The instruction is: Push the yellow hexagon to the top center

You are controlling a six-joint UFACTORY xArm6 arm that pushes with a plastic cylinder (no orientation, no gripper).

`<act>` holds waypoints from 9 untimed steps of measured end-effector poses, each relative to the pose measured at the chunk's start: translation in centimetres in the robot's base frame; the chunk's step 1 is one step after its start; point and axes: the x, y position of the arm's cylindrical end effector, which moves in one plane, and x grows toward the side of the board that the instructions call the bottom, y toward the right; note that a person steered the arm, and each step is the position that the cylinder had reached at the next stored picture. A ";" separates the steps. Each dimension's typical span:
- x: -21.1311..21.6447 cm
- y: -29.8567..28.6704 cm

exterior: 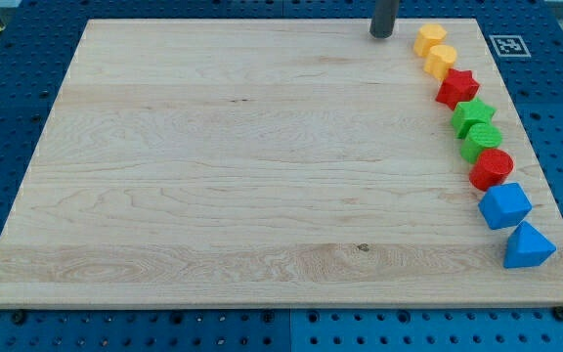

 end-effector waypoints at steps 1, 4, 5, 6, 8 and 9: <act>-0.6 -0.4; -2.7 12.0; -0.1 12.1; 0.9 8.6; 1.1 8.2; 2.3 9.0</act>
